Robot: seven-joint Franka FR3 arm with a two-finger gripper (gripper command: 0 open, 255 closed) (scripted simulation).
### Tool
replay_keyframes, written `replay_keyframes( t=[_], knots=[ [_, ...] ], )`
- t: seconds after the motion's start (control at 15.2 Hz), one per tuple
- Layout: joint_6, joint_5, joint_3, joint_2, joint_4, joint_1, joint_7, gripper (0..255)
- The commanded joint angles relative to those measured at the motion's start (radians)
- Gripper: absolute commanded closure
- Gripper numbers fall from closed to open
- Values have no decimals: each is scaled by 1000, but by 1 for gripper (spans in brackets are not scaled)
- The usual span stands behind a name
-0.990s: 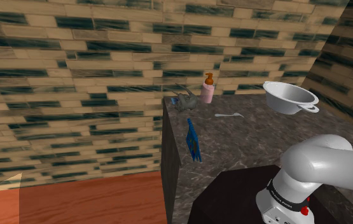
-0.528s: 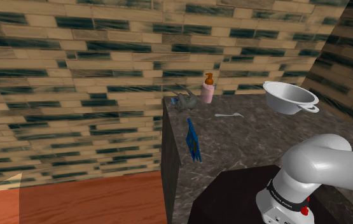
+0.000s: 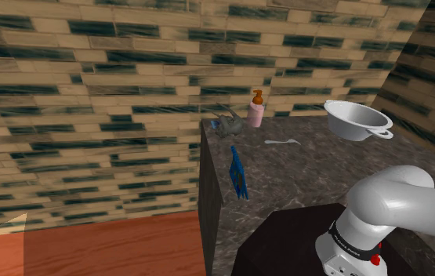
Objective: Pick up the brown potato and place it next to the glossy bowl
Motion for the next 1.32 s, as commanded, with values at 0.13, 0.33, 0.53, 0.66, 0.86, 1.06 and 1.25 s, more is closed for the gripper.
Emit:
replay_keyframes(
  t=[0.13,0.33,0.53,0.66,0.86,1.06,1.25],
  knots=[
    [27,-23,-26,-18,-28,-5,14,255],
    [48,-42,-47,-32,-47,-8,24,255],
    [68,-62,-70,-46,-64,-10,34,255],
    [82,-75,-85,-55,-75,-11,40,255],
    [102,-96,-109,-69,-89,-12,49,255],
    [122,-117,-133,-82,-101,-11,58,255],
    [137,-133,-152,-92,-109,-11,65,255]
  ],
)
